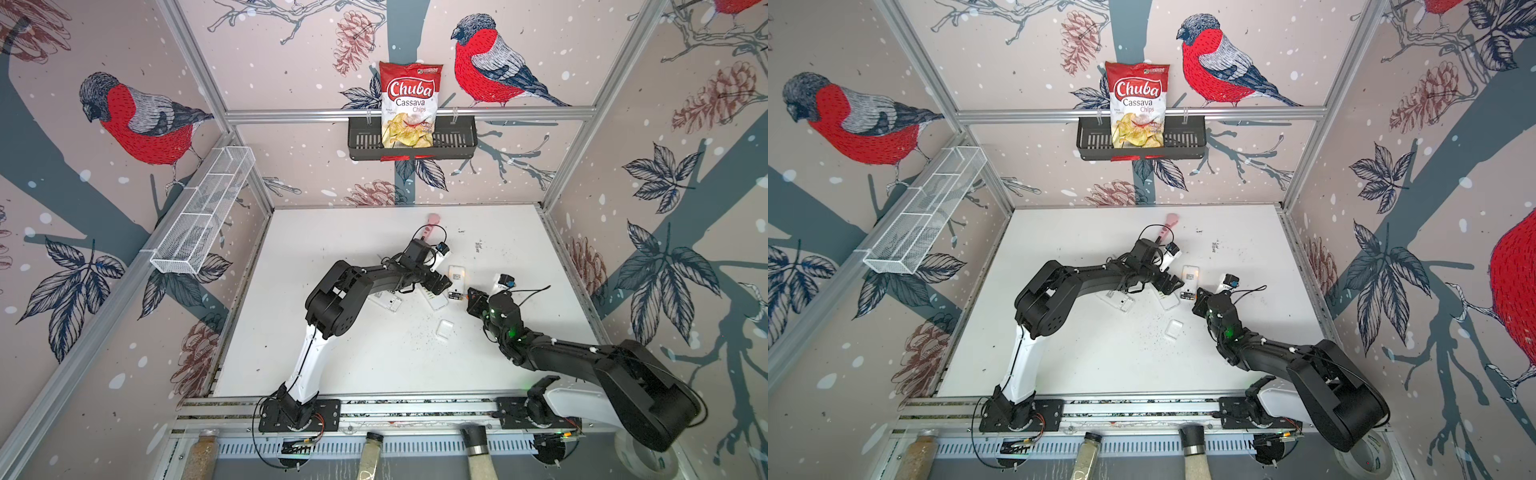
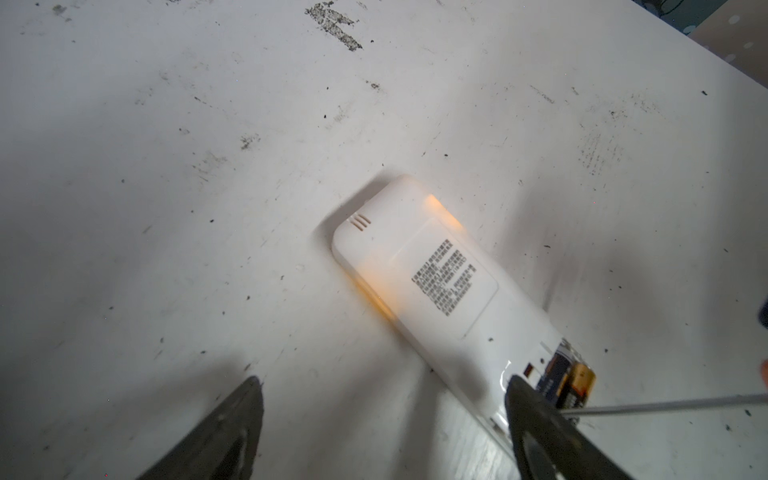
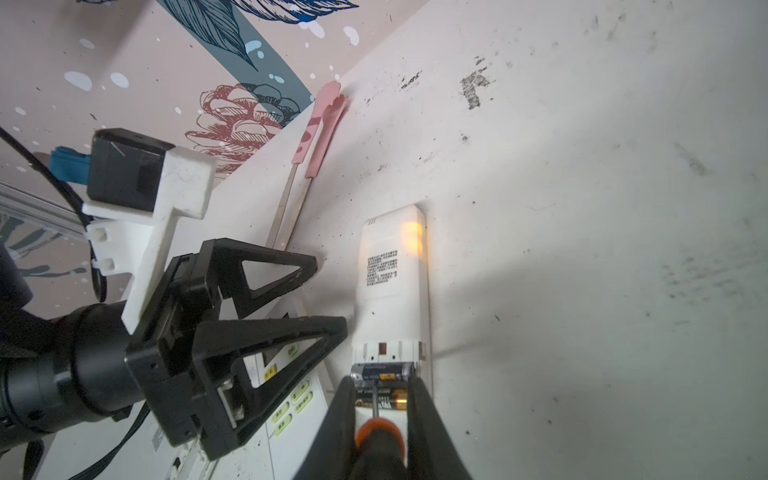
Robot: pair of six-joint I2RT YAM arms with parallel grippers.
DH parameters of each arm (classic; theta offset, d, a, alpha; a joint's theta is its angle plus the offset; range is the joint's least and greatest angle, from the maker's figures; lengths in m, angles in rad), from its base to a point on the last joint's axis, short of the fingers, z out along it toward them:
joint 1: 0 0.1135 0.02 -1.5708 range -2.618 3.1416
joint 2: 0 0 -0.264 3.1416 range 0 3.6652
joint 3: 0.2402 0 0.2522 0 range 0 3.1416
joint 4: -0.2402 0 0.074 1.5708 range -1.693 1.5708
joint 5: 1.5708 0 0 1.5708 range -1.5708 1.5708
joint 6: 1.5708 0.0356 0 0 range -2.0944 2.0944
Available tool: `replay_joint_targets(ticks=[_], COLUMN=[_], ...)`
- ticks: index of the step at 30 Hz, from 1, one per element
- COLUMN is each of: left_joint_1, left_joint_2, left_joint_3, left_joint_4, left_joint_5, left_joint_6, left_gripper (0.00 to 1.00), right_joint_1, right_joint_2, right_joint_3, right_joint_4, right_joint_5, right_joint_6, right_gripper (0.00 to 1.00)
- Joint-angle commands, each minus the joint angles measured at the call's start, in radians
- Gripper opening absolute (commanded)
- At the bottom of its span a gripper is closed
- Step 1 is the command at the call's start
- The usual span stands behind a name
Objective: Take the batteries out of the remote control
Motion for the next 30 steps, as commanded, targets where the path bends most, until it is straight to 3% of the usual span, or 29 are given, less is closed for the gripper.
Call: replay_joint_targets(ticks=[1, 12, 22, 30], left_joint_1=[0.000, 0.000, 0.007, 0.015], left_joint_2=[-0.008, -0.019, -0.036, -0.033], left_joint_3=[0.000, -0.007, -0.012, -0.010], left_joint_4=[-0.012, -0.016, -0.017, -0.006], left_joint_5=[0.000, -0.004, -0.001, 0.012], left_joint_6=[0.000, 0.003, 0.005, -0.005], left_gripper=[0.90, 0.90, 0.90, 0.90], right_joint_1=[0.003, -0.023, -0.059, -0.114], right_joint_2=[0.013, 0.141, -0.060, -0.088], right_joint_3=[-0.050, -0.109, -0.013, 0.015], right_joint_4=[-0.094, 0.080, -0.137, -0.177], right_joint_5=[-0.034, -0.107, -0.034, -0.083], right_joint_6=[0.055, 0.137, 0.065, 0.028], right_gripper=[0.00, 0.00, 0.00, 0.00])
